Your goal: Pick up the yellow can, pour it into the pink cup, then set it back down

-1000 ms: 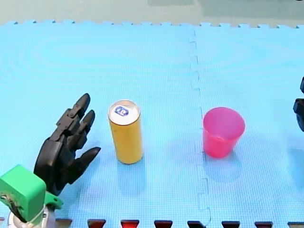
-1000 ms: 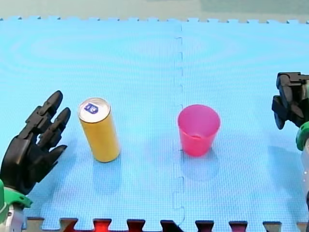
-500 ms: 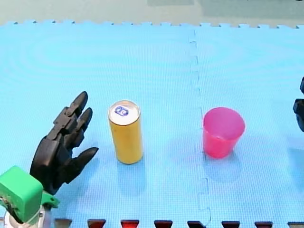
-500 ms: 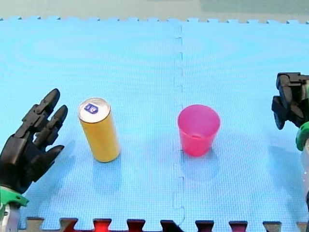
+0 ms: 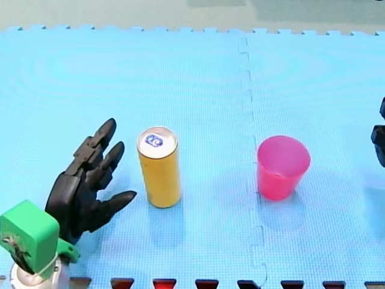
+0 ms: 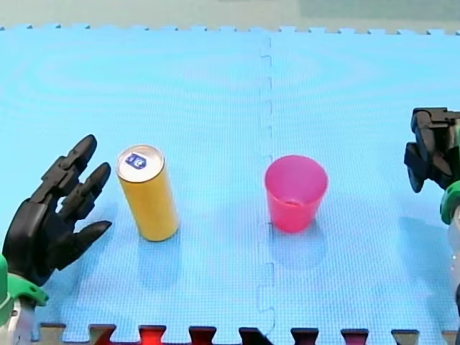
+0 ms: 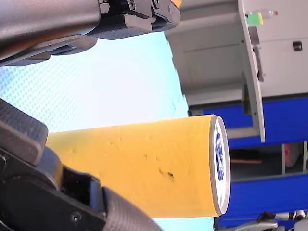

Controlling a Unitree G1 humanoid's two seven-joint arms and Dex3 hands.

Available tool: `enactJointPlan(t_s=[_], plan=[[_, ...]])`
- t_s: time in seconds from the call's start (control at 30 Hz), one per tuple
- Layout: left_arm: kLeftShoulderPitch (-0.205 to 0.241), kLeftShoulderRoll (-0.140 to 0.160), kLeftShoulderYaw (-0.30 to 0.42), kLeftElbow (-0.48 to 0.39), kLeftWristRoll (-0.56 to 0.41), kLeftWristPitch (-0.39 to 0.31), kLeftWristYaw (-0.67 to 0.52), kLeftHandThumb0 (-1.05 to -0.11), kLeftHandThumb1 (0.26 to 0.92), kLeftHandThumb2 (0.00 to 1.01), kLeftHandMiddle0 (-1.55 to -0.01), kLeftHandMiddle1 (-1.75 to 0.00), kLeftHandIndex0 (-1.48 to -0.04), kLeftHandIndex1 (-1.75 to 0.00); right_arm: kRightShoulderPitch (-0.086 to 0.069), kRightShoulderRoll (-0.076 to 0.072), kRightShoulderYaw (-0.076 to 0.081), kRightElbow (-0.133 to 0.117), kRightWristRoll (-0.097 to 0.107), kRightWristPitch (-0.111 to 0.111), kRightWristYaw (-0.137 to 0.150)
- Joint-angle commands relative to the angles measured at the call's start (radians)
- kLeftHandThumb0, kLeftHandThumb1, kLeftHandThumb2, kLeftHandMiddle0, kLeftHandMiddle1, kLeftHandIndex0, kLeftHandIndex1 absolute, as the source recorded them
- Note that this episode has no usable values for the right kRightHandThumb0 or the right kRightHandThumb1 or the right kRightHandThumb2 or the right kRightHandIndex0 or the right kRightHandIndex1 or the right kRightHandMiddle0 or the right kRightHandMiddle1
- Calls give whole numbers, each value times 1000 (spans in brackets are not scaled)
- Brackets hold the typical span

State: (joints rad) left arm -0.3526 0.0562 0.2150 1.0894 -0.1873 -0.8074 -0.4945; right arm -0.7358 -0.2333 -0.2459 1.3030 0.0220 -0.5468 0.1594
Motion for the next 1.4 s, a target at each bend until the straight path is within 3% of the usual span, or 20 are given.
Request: enactJointPlan(t_s=[0.0,0.3,0.57,0.9,1.37], plan=[[-3,9,-7,-6,6,8,-2,-912,644,0,-267,-2,-177,0,-4,-5,0,-2,1,1,-3],[-10,15,-22,3,19,29,-8,-874,654,4,-254,0,-171,0,-4,-9,2,-3,0,3,-2],[-47,22,-23,45,12,76,-65,-833,664,3,-257,-2,-175,-2,-4,-8,5,-4,-3,0,-5],[-77,-5,-45,19,11,113,-135,-748,624,0,-230,0,-169,0,-4,-12,5,-6,-3,-2,-5],[-91,-16,-82,30,51,135,-112,-744,612,0,-221,0,-150,0,7,-19,3,-7,-1,-8,-4]])
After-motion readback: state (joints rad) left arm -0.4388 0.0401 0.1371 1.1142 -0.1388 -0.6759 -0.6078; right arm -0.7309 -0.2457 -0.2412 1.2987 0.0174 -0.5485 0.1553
